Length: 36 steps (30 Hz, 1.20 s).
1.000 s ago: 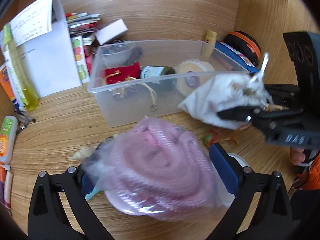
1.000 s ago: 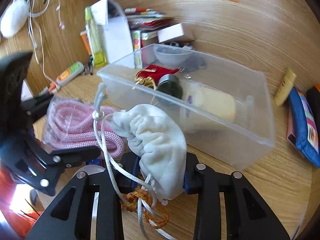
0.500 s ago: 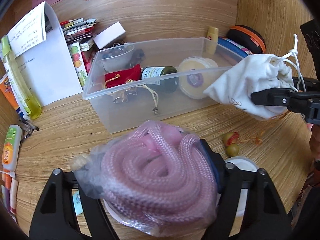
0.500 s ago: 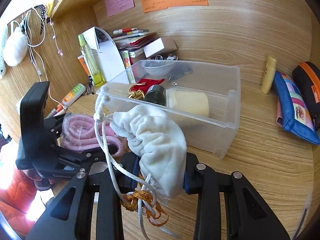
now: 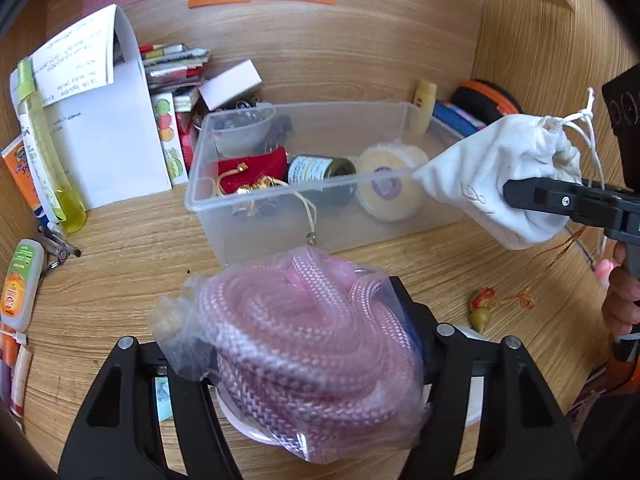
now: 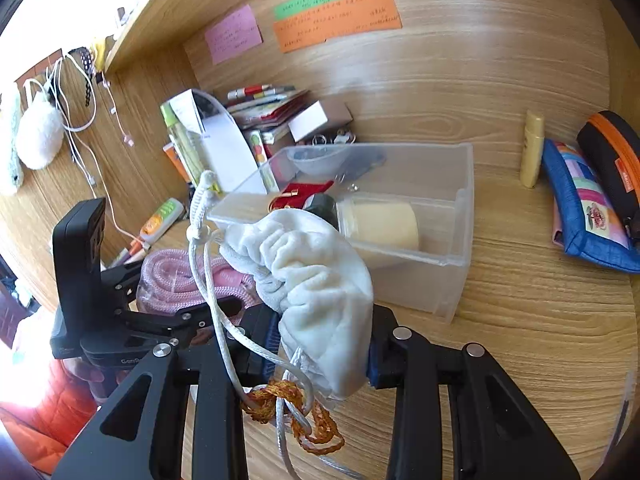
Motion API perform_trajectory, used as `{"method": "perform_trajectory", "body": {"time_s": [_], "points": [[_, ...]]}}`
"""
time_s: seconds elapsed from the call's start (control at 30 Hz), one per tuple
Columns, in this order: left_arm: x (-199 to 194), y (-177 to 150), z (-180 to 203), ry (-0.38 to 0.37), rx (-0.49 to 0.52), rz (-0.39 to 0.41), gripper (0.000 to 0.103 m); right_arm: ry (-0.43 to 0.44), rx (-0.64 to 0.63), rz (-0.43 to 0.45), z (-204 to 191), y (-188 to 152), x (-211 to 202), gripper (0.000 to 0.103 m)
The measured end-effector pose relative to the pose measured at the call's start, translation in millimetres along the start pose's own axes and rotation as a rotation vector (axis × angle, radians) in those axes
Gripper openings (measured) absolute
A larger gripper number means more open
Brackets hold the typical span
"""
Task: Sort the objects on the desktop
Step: 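Grasp the white drawstring pouch with the right tool while the left tool grasps the pink bagged item, then carry the white pouch and pink bagged rope over the clear box with both tools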
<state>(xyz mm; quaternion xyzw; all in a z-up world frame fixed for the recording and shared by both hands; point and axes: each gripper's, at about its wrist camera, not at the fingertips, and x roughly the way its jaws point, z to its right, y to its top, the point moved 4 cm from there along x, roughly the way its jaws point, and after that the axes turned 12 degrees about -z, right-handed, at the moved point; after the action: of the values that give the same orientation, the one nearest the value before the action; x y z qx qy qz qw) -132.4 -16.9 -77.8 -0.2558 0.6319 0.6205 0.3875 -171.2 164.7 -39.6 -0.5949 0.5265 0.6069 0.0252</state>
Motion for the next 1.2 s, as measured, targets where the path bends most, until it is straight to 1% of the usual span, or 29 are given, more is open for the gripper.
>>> {"method": "perform_trajectory", "body": {"time_s": [0.13, 0.47, 0.57, 0.83, 0.9, 1.0, 1.2], "points": [[-12, 3, -3, -0.018, -0.009, 0.023, 0.064, 0.003, 0.009, 0.028, -1, 4, -7, 0.030], [-34, 12, -15, -0.010, -0.046, 0.089, 0.062, 0.027, 0.029, 0.078, 0, 17, -21, 0.030], [-43, 17, -18, -0.020, -0.054, 0.113, 0.062, 0.033, 0.034, 0.091, 0, 20, -24, 0.030], [-68, 40, -21, -0.005, -0.042, 0.175, 0.059, 0.023, 0.027, 0.130, -1, 31, -30, 0.030], [-70, 45, -22, 0.002, -0.041, 0.181, 0.059, 0.024, 0.026, 0.138, -2, 34, -31, 0.030], [-70, 51, -24, -0.010, -0.040, 0.189, 0.058, 0.024, 0.029, 0.144, -1, 40, -31, 0.030], [-71, 66, -25, -0.011, -0.027, 0.207, 0.058, 0.011, 0.036, 0.150, 3, 48, -29, 0.030]]}}
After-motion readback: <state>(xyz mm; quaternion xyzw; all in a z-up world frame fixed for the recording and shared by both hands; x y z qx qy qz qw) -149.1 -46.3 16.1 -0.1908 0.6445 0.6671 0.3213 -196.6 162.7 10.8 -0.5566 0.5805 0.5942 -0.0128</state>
